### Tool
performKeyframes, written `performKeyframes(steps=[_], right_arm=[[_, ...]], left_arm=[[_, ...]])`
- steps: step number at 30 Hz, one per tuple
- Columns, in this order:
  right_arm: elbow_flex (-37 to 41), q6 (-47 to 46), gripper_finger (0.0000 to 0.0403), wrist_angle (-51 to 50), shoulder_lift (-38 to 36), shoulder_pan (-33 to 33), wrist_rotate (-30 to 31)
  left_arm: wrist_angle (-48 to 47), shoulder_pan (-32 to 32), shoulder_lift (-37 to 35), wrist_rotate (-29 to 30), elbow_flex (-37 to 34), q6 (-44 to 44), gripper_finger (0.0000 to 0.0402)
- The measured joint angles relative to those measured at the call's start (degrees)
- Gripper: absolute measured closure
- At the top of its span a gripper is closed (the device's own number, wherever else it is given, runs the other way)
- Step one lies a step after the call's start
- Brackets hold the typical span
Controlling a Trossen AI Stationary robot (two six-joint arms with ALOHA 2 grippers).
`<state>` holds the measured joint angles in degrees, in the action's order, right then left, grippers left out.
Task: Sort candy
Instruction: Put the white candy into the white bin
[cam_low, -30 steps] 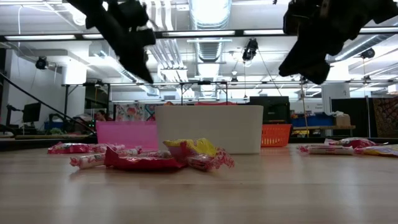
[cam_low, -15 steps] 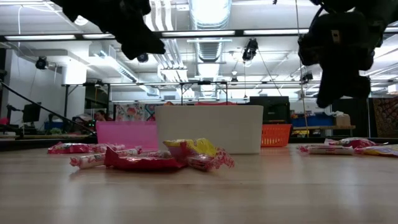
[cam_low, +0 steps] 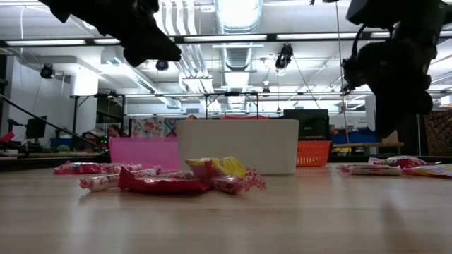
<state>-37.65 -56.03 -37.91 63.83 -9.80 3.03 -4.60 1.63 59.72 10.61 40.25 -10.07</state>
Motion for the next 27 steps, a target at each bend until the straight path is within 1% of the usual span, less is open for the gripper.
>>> performKeyframes(steps=[3, 6, 8, 13, 18, 22, 27], right_arm=[[-5.68, 2.52, 0.0365, -7.91, 5.12, -0.05, 0.03], [-10.75, 6.92, 0.0365, -15.25, 10.47, -0.06, 0.11], [-13.01, 11.66, 0.0365, -17.91, 13.52, -0.05, 0.17], [-15.17, 26.19, 0.0365, -18.22, 18.49, -0.20, 0.04], [-15.03, 35.91, 0.0365, -14.08, 18.70, -0.17, -0.08], [-14.94, 38.42, 0.0365, -12.69, 17.66, -0.17, -1.11], [-14.75, 38.64, 0.0365, -12.01, 17.66, -0.04, -2.04]], left_arm=[[0.11, 0.00, -0.02, 0.00, 0.22, 0.00, 0.0325], [0.08, 0.00, -0.10, 0.00, 0.23, -0.13, 0.0325], [0.09, 0.00, -0.12, 0.00, 0.22, -0.21, 0.0325], [0.04, -0.04, -0.13, -0.02, 0.17, -0.89, 0.0325], [-0.20, -0.22, -0.13, -0.64, 0.15, -1.68, 0.0325], [-0.39, -0.70, -0.13, -0.66, 0.13, -3.15, 0.0325], [-0.81, -2.74, -0.13, -0.68, 0.11, -4.51, 0.0325]])
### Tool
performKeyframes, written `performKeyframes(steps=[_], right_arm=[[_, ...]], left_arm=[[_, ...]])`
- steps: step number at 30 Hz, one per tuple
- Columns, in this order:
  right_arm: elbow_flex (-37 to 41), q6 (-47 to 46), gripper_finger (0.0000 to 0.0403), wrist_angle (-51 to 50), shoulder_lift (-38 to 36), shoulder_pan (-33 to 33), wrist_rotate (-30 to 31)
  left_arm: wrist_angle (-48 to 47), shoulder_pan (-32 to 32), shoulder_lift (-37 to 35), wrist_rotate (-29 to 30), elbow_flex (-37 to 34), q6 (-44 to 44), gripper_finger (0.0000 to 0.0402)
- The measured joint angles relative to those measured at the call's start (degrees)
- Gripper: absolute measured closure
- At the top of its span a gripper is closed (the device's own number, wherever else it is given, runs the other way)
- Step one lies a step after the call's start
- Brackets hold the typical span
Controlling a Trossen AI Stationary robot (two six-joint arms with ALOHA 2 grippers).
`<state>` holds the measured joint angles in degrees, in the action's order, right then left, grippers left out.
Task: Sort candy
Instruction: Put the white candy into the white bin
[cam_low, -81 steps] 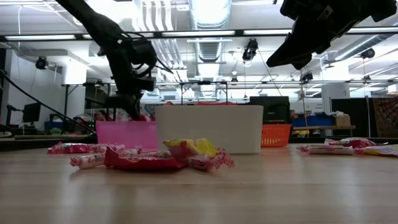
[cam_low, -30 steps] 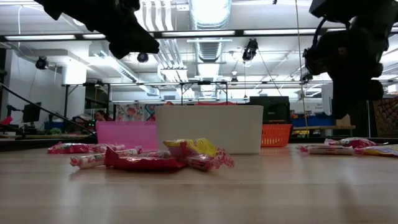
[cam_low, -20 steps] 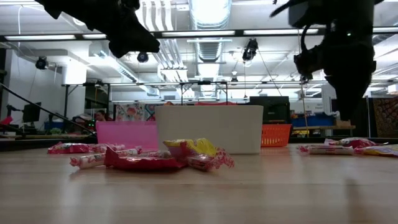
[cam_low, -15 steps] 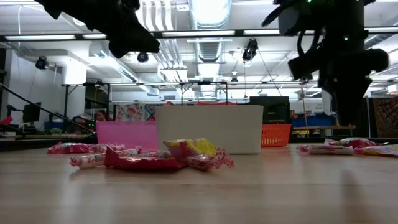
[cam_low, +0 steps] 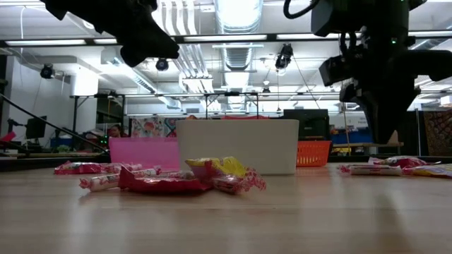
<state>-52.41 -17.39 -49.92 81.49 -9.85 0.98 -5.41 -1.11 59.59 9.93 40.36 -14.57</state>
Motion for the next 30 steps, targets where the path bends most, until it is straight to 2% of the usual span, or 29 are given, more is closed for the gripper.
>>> performKeyframes(steps=[4, 11, 16, 23, 30], right_arm=[[0.09, -1.28, 0.0365, 1.38, 0.04, -0.01, 3.57], [0.11, -2.69, 0.0370, 3.12, 0.04, 0.00, 1.16], [0.16, -5.49, 0.0327, 2.96, 0.04, 0.01, -1.19], [0.75, -4.65, 0.0253, 5.87, 0.76, -0.35, 3.37], [1.31, -5.14, 0.0243, 7.36, 5.42, -0.37, 3.55]], left_arm=[[-0.05, -1.91, 0.00, -0.02, 0.00, -0.58, 0.0325], [-0.51, -3.51, 0.00, -0.02, 0.00, -2.08, 0.0325], [-0.96, -3.60, 0.00, 0.00, 0.00, -2.51, 0.0325], [-1.27, -3.60, 0.00, 0.00, 0.00, -2.51, 0.0325], [-2.62, -3.58, 0.00, 0.00, 0.00, -2.99, 0.0325]])
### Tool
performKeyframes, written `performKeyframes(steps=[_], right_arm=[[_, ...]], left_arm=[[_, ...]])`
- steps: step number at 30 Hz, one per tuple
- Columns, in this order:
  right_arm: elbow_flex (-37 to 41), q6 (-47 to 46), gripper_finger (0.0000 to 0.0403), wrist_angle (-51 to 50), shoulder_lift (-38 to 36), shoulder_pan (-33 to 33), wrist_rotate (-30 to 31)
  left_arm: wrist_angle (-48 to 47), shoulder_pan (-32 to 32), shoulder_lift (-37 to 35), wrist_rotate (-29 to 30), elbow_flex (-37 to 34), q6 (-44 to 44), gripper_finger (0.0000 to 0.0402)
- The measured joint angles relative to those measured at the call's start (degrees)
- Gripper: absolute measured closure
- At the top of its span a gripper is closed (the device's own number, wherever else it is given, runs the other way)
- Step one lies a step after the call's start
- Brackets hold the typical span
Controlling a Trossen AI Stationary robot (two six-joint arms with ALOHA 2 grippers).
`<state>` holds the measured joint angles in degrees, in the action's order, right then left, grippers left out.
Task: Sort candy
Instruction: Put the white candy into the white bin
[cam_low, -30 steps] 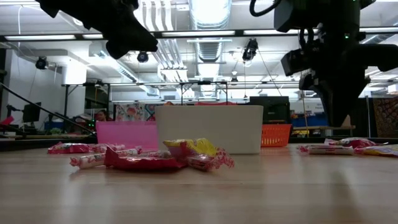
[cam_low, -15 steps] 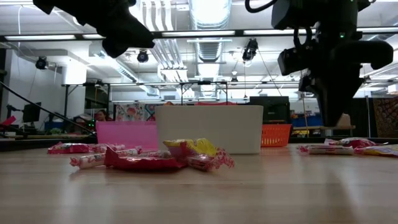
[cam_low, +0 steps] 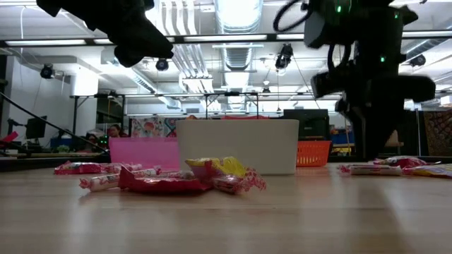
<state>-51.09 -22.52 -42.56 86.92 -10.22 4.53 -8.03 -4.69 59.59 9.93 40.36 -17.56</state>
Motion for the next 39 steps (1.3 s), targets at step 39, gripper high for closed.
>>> performKeyframes(steps=[39], right_arm=[[-0.14, 9.33, 0.0395, 8.57, -17.86, 0.52, -9.07]], left_arm=[[-8.47, -0.93, -2.16, -1.92, 0.22, -3.63, 0.0325]])
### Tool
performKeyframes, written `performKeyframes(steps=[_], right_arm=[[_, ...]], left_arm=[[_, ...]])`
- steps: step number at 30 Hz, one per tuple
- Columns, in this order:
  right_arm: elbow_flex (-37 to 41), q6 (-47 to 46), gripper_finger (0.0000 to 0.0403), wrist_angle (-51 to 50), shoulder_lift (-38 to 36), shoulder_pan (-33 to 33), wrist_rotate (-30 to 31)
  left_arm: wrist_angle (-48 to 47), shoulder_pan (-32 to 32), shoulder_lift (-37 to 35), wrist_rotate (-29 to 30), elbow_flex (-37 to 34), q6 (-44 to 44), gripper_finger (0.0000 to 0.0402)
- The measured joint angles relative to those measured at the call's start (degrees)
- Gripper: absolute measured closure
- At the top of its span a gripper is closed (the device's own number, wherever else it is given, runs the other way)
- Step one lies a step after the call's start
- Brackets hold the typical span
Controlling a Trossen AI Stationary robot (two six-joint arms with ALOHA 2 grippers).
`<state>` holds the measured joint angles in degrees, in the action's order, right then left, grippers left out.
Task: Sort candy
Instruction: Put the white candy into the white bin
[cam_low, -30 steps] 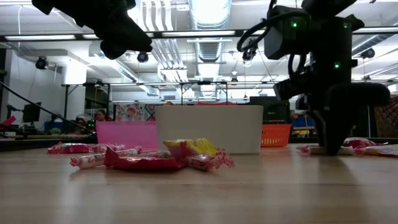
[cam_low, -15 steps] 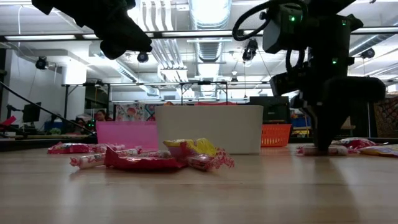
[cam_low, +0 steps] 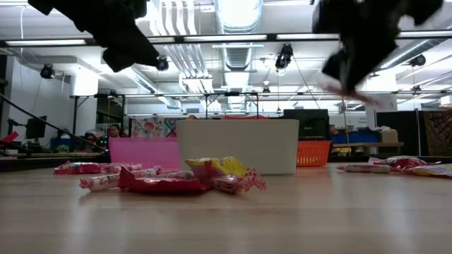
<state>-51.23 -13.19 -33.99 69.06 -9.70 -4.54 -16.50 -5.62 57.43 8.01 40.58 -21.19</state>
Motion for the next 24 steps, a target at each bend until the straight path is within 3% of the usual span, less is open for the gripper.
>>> performKeyframes(steps=[6, 12, 17, 24], right_arm=[[2.07, 9.37, 0.0395, 19.06, -4.61, 1.52, 2.83], [4.67, 18.23, 0.0394, 37.86, 0.96, 6.08, 6.37], [4.46, 19.89, 0.0394, 41.98, 8.79, 10.40, 9.16], [-0.71, 20.57, 0.0394, 35.32, 16.22, 14.24, 9.23]], left_arm=[[-0.37, -0.10, -1.26, 0.04, 0.01, 0.31, 0.0325], [-1.30, -0.07, -1.24, -0.20, 0.04, -0.20, 0.0325], [-7.14, -0.07, -2.51, -1.09, 0.04, -6.19, 0.0325], [-13.78, -0.07, -3.17, -1.08, 0.04, -10.52, 0.0325]])
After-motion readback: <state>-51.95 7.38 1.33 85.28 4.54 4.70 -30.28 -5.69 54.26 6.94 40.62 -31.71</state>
